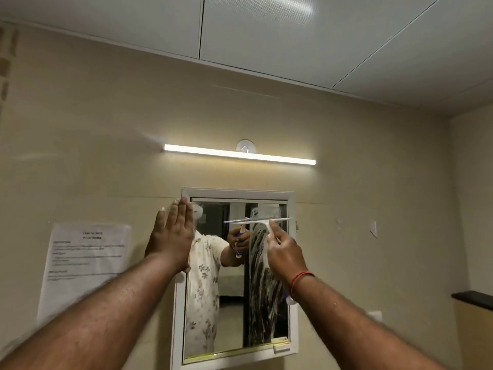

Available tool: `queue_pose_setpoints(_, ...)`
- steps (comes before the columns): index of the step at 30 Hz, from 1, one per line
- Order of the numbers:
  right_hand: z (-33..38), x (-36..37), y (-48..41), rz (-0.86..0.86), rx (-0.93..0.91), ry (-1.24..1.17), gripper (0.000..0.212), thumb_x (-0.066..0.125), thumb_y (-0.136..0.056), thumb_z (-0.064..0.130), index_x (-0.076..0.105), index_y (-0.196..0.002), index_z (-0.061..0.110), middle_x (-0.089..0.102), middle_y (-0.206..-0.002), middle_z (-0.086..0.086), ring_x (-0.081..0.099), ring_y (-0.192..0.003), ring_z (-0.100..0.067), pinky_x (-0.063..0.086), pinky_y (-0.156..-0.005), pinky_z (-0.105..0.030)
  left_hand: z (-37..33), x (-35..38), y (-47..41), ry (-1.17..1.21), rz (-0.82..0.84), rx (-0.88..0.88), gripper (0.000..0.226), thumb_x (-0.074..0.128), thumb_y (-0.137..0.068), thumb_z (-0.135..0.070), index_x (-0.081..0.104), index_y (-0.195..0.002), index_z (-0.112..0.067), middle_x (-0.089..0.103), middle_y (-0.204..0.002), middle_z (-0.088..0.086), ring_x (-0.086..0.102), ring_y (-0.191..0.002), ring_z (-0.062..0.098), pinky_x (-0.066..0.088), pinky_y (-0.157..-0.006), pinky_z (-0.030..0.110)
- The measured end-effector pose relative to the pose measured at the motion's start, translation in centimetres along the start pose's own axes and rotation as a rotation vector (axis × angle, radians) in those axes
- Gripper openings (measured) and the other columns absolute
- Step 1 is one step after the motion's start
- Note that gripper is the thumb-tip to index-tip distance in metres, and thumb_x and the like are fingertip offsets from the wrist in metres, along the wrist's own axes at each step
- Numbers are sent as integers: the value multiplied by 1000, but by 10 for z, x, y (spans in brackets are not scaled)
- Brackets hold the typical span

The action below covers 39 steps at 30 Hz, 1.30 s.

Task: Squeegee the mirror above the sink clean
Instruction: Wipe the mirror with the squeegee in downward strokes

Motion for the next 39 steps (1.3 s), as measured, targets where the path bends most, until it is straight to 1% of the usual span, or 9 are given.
queue_pose_setpoints(5, 4, -2, -24, -44, -30, -16, 42, 48, -116, 29, 54, -157, 40, 71, -127, 9, 66, -79, -2, 51, -66, -12, -2, 11, -7, -7, 55, -20, 156, 83, -86, -69, -29, -165, 7, -29, -177, 30, -19, -169, 44, -2, -139, 60)
queue_pose_setpoints(7, 4, 1, -33, -46, -48, -16, 43, 48, -116, 31, 52, -157, 42, 70, -135, 5, 65, -75, -4, 56, -62, -20, 0, 27, -8, -30, 77, -28, 164, 89, -81, -66, -33, -162, 8, -25, -179, 29, -19, -169, 44, -5, -138, 61)
queue_pose_setpoints(12, 8, 6, -51, -69, -67, 1, 43, 47, -116, 30, 55, -157, 37, 66, -149, 1, 74, -103, -14, 66, -91, -37, 0, 44, -14, -80, 97, -7, 171, 95, -75, -62, -37, -155, 12, -20, -180, 29, -19, -169, 43, -9, -137, 61)
queue_pose_setpoints(19, 4, 8, -68, -96, -54, -40, 43, 49, -116, 27, 54, -158, 33, 63, -153, 3, 71, -102, -10, 63, -93, -32, -3, 46, -16, -43, 127, -26, 173, 100, -72, -52, -36, -157, 12, -12, -182, 29, -12, -171, 42, -4, -139, 58)
queue_pose_setpoints(23, 2, 9, -73, -105, -60, -20, 44, 48, -116, 27, 53, -159, 32, 68, -144, 1, 72, -88, -11, 66, -81, -33, -4, 45, -16, -39, 132, -36, 173, 100, -72, -52, -36, -157, 13, -8, -183, 29, -9, -172, 41, -3, -139, 57)
queue_pose_setpoints(27, 1, 10, -77, -106, -83, 7, 42, 50, -115, 30, 55, -156, 35, 65, -151, 0, 74, -113, -22, 65, -98, -45, -3, 45, -12, -36, 123, -39, 173, 99, -73, -55, -37, -157, 11, -3, -184, 28, -5, -172, 41, -2, -139, 58)
queue_pose_setpoints(30, 2, 9, -80, -101, -103, 52, 43, 50, -114, 30, 55, -156, 35, 66, -150, 0, 72, -110, -23, 62, -102, -49, -5, 41, -10, -31, 120, -48, 173, 99, -73, -55, -37, -158, 11, 2, -184, 27, -1, -172, 40, 1, -139, 57)
queue_pose_setpoints(34, 0, 12, -86, -80, -110, 78, 44, 49, -114, 32, 52, -158, 36, 65, -152, -3, 73, -118, -29, 62, -102, -49, -5, 41, -7, -1, 100, -50, 174, 99, -73, -55, -39, -157, 9, 8, -184, 26, 4, -172, 39, 4, -139, 56)
queue_pose_setpoints(39, -6, 14, -88, -62, -81, 43, 46, 46, -115, 37, 50, -161, 38, 61, -153, -5, 67, -120, -19, 60, -103, -39, -7, 39, -6, 56, 78, -36, 176, 102, -71, -52, -39, -158, 8, 16, -183, 25, 9, -172, 38, 11, -139, 52)
Point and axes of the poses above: each hand's wrist, its own y-axis away from the middle knuckle, its own x-axis out of the palm, z = x × y, the point moved 7 cm from there along -y, towards the middle knuckle
